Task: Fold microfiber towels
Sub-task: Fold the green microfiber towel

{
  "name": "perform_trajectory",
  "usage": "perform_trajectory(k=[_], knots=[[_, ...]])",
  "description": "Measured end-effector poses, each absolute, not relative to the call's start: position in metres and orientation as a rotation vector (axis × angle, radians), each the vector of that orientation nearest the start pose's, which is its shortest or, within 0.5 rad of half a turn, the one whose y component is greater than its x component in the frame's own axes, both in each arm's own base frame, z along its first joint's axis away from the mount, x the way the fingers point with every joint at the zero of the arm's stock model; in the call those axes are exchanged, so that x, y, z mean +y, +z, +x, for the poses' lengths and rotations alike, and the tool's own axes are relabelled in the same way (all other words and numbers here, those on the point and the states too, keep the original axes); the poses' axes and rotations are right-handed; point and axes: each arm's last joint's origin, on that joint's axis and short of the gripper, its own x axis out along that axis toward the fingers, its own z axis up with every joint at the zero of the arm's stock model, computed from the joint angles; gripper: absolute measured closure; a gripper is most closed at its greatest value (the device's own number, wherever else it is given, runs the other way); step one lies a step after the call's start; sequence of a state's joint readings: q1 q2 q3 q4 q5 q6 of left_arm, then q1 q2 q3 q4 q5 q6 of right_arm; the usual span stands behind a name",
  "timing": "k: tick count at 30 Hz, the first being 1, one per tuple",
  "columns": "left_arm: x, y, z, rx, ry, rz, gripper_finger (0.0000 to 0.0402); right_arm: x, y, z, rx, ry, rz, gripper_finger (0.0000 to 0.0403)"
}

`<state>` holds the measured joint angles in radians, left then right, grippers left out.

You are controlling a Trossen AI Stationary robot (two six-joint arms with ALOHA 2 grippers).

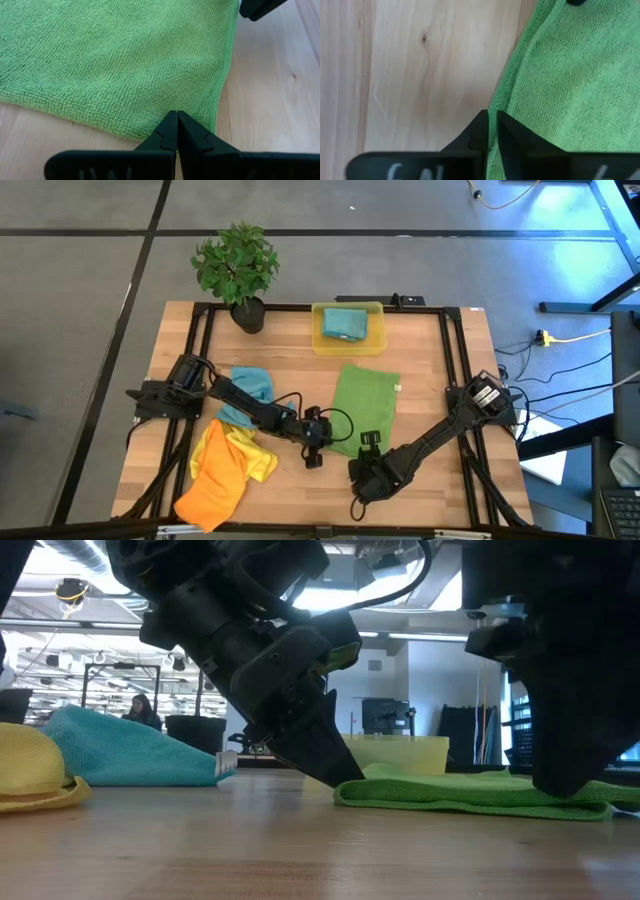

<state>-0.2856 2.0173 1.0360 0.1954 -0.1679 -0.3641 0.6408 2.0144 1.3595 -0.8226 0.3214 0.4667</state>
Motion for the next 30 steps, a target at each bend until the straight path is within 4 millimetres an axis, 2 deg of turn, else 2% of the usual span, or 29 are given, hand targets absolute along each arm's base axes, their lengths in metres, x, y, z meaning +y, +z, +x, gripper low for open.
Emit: perform_trajectory(k=[7,16,30], knots=[[-0.105,0.103,0.374,0.775,0.028,-0.17,0.0401,0.204,0.128,0.296,1.363,-0.07,-0.281,0.035],[-0.104,0.104,0.374,0.777,0.031,-0.17,0.0401,0.194,0.126,0.284,1.459,-0.214,-0.302,0.035],[-0.104,0.104,0.374,0.779,0.037,-0.188,0.0401,0.206,0.126,0.266,1.589,-0.191,-0.207,0.035]])
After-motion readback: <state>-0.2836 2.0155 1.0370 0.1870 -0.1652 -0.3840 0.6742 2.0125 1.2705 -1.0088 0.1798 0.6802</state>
